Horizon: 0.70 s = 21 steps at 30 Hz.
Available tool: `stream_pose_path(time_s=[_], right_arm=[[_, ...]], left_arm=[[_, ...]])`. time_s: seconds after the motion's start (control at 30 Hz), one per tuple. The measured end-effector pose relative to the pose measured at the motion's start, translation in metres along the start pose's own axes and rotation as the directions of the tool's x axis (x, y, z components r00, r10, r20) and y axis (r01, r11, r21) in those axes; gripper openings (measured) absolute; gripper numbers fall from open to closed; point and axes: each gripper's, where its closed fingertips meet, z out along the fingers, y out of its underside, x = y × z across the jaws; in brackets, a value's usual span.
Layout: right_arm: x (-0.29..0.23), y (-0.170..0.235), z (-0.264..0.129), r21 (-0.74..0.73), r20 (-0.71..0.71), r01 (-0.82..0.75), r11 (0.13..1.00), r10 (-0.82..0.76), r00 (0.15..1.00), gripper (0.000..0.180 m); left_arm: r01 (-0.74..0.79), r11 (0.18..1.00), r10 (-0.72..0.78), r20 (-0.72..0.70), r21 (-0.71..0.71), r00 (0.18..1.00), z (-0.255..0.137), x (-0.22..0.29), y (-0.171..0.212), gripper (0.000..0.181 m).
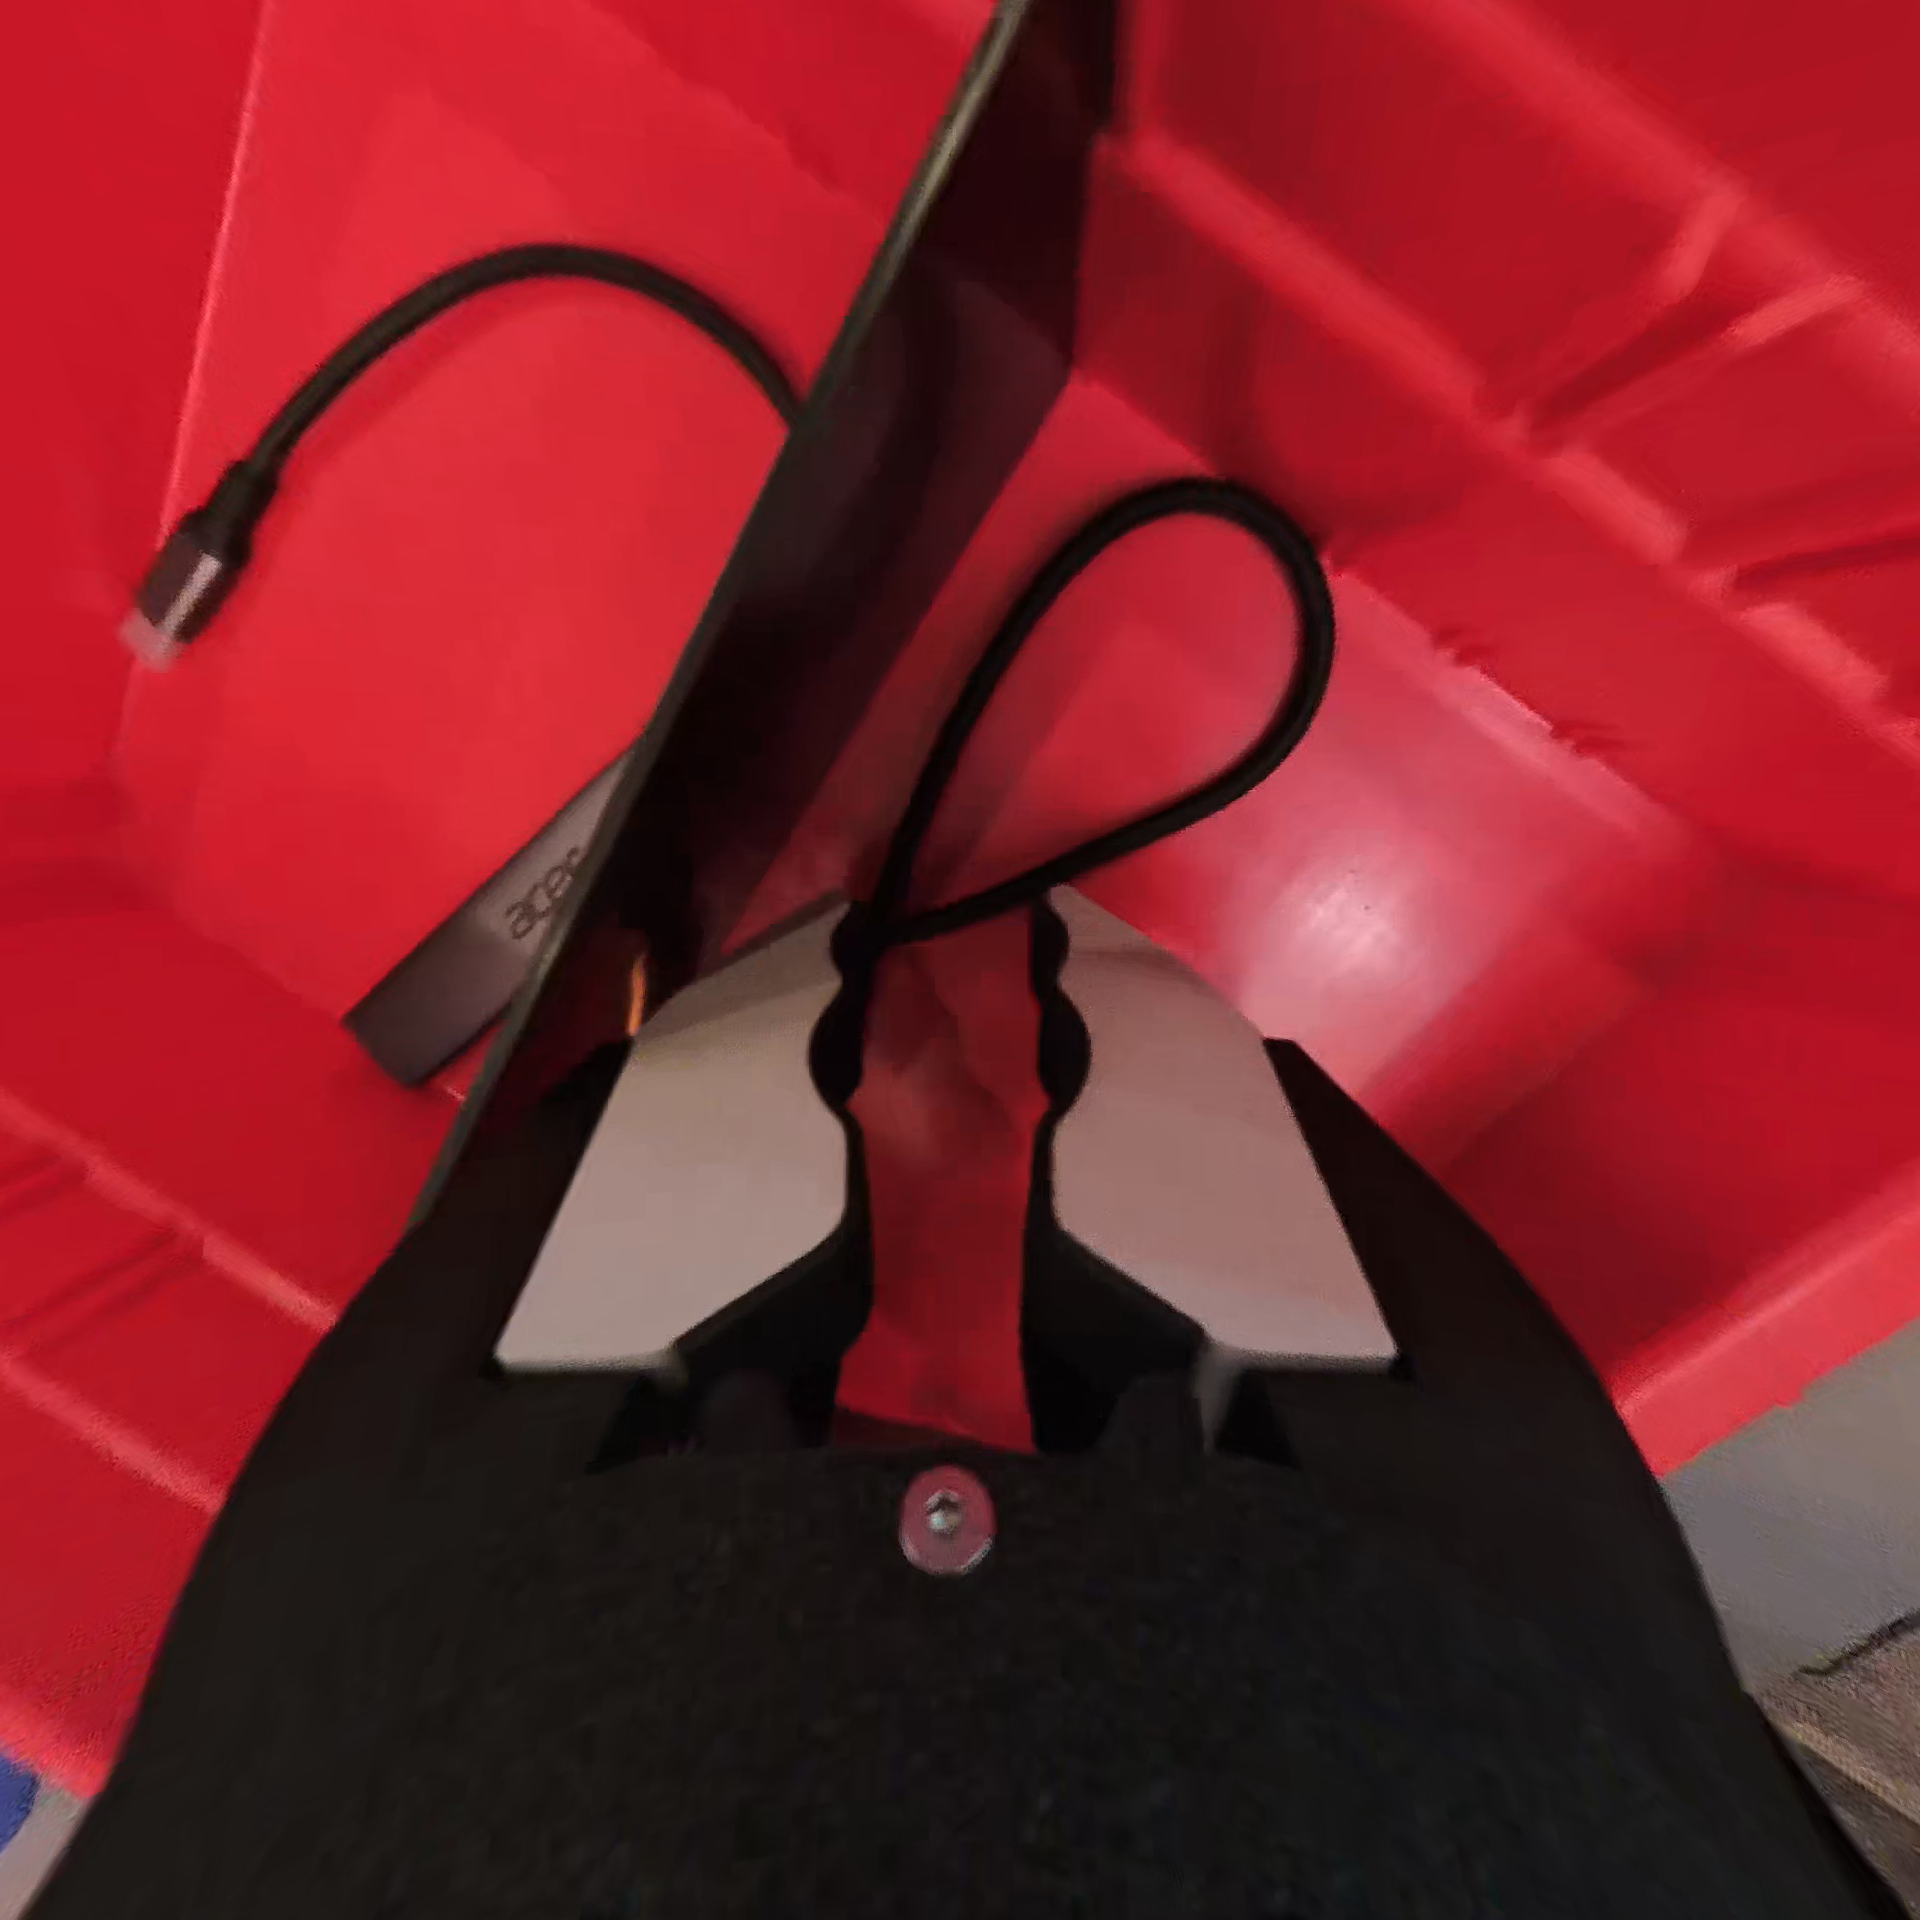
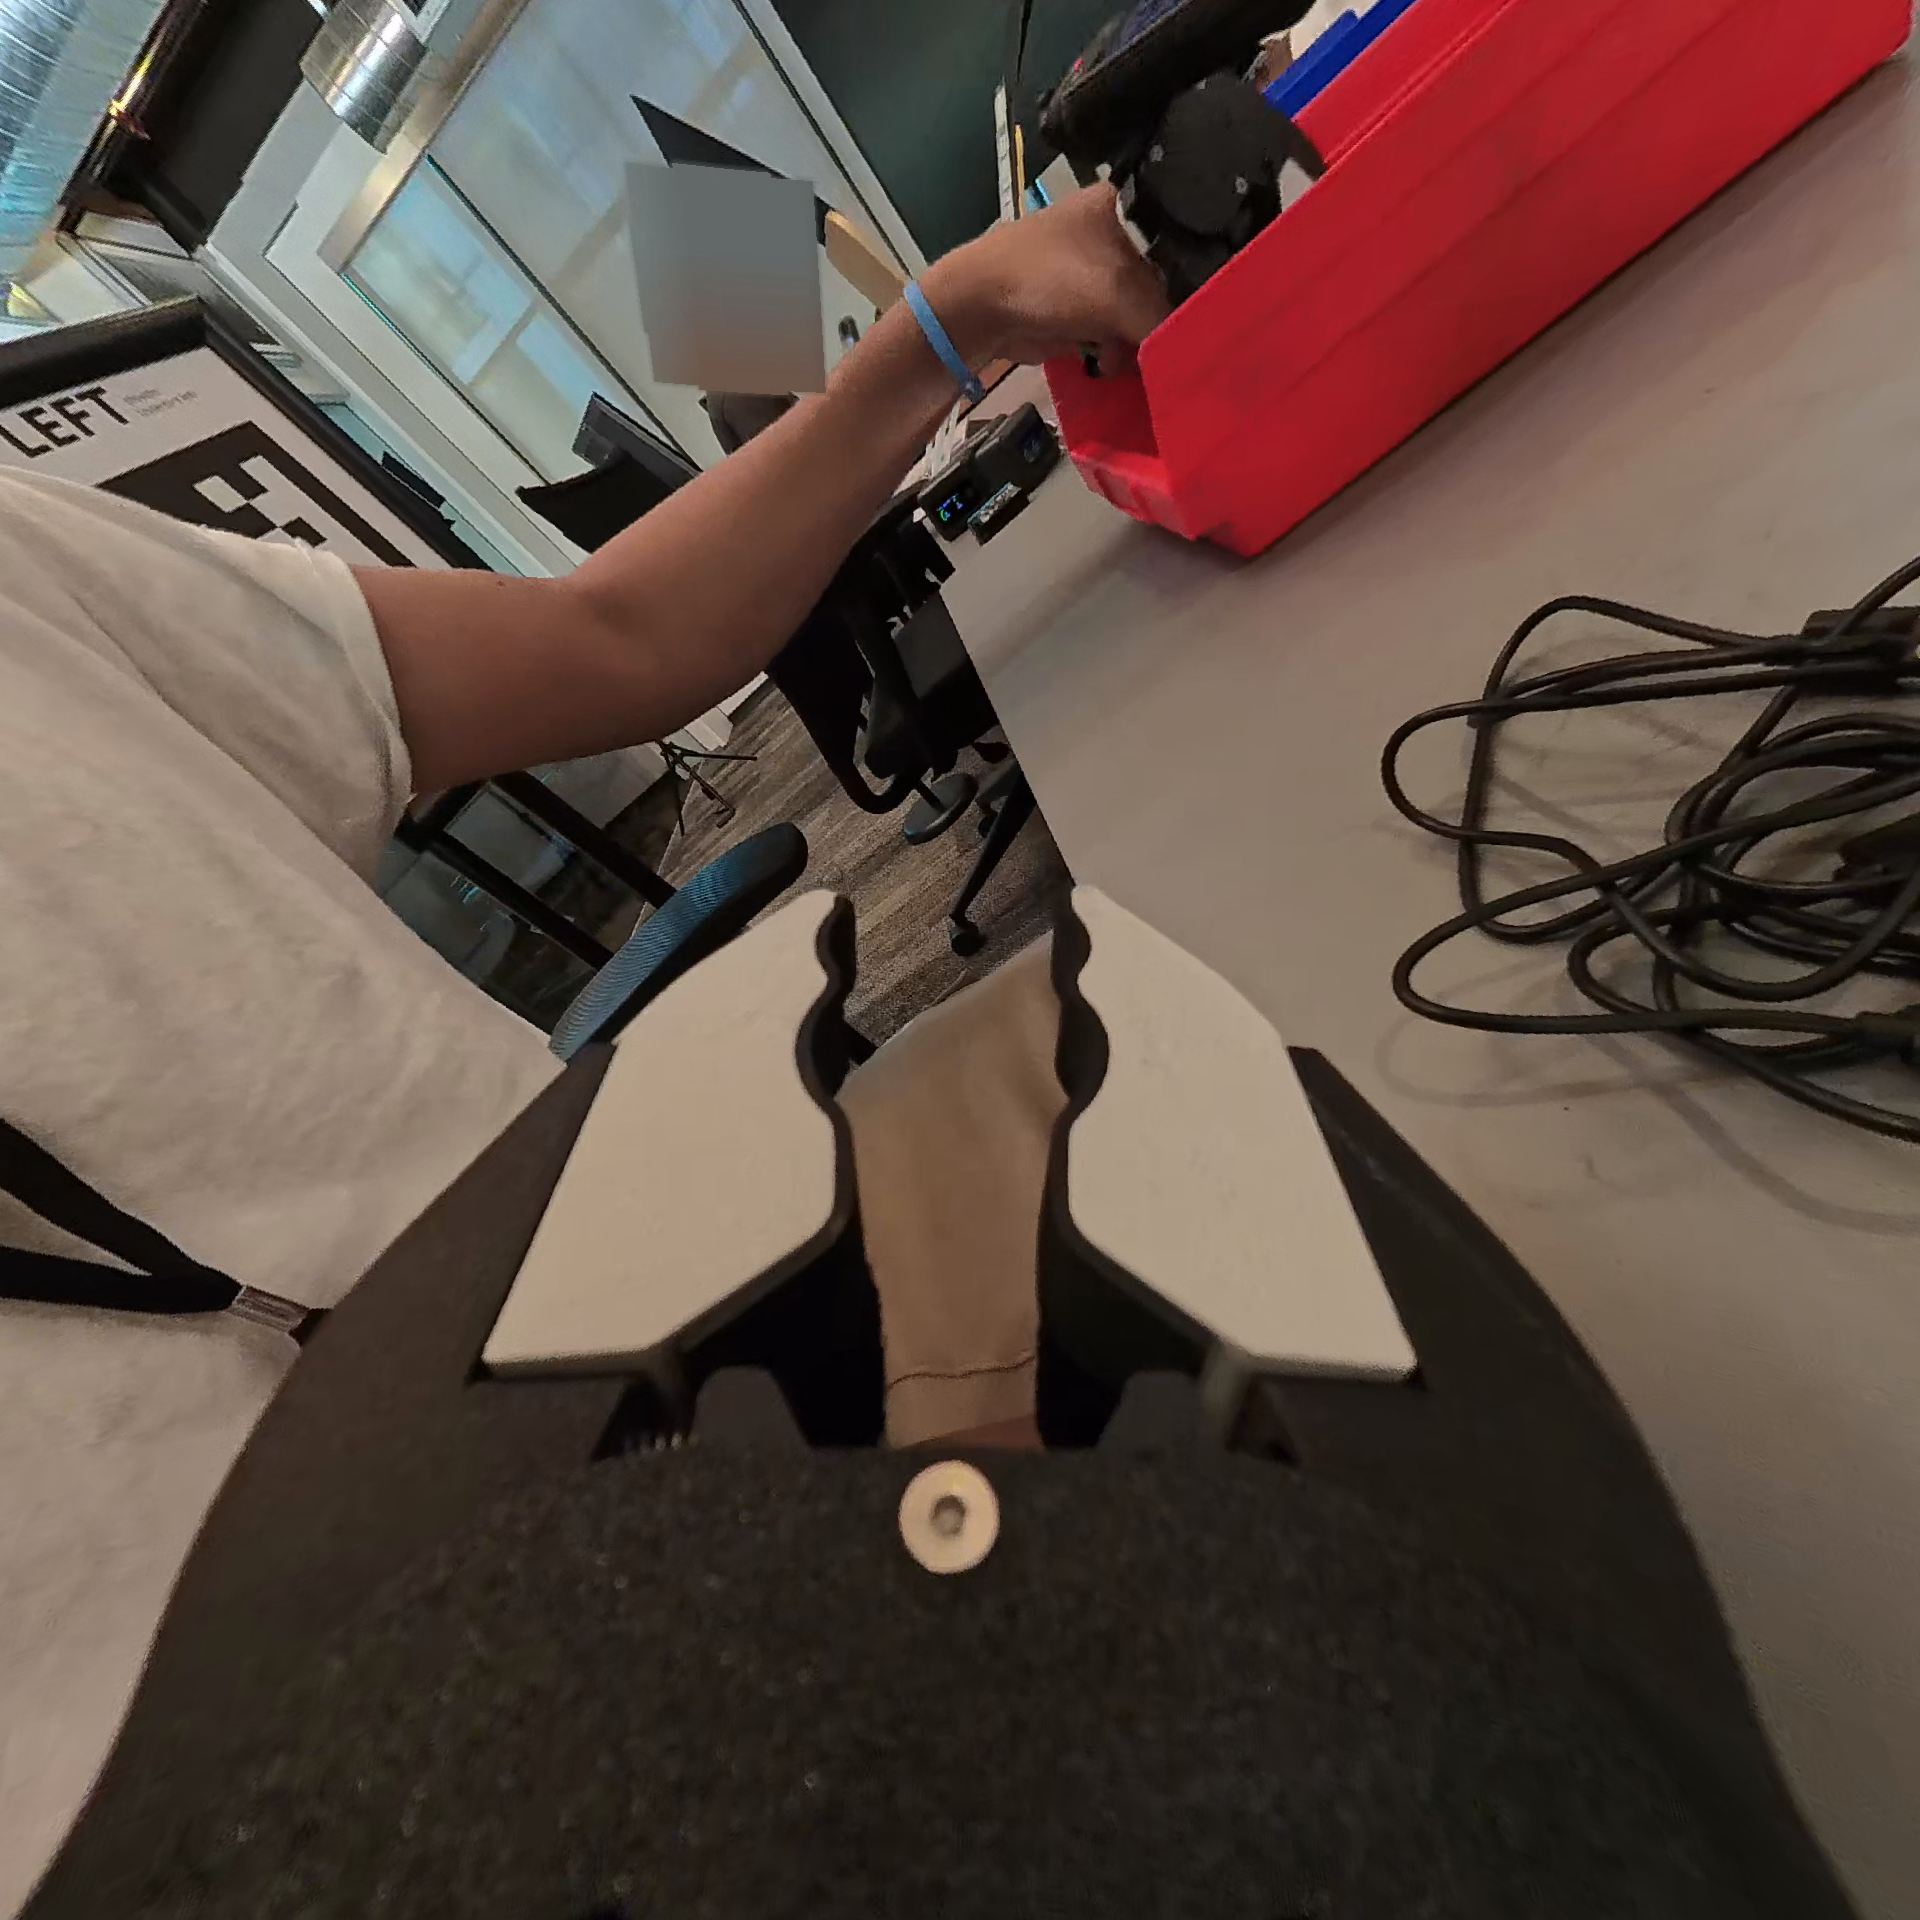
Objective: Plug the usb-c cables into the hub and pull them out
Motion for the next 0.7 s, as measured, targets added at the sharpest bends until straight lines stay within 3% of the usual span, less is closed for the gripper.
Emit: stream_pose_path(time_s=[0.13,0.23,0.33,0.47,0.53,0.6,0.7], right_arm=[[-0.001,0.001,0.001,-0.006,0.007,-0.003,1.0,0.003,1.0,0.035],[-0.002,0.001,0.001,-0.006,0.008,-0.001,1.0,0.001,1.0,0.035],[-0.002,0.001,0.0,-0.003,0.006,-0.003,1.0,0.003,1.0,0.035],[-0.003,-0.002,-0.001,0.012,0.017,-0.01,1.0,0.01,1.0,0.035],[-0.004,-0.002,-0.001,0.015,0.024,-0.014,1.0,0.014,1.0,0.035],[-0.005,-0.002,0.0,0.014,0.029,-0.013,1.0,0.013,1.0,0.035],[-0.008,-0.001,0.003,0.006,0.039,-0.01,1.0,0.01,0.999,0.035]], left_arm=[[-0.069,0.998,0.069,0.021,-0.008,0.997,0.0,0.004,0.004,0.006],[-0.127,0.99,0.132,0.108,-0.053,0.985,-0.011,0.004,0.005,0.004],[-0.123,0.989,0.102,0.221,0.086,0.97,-0.058,0.007,-0.014,0.003],[-0.177,0.962,0.072,0.434,0.206,0.898,-0.153,0.011,-0.037,0.003],[-0.23,0.917,0.058,0.461,0.327,0.886,-0.198,0.03,-0.064,0.003],[-0.296,0.83,0.105,0.389,0.472,0.915,-0.222,0.072,-0.104,0.002],[-0.412,0.774,0.274,0.332,0.481,0.902,-0.201,0.13,-0.157,0.002]])
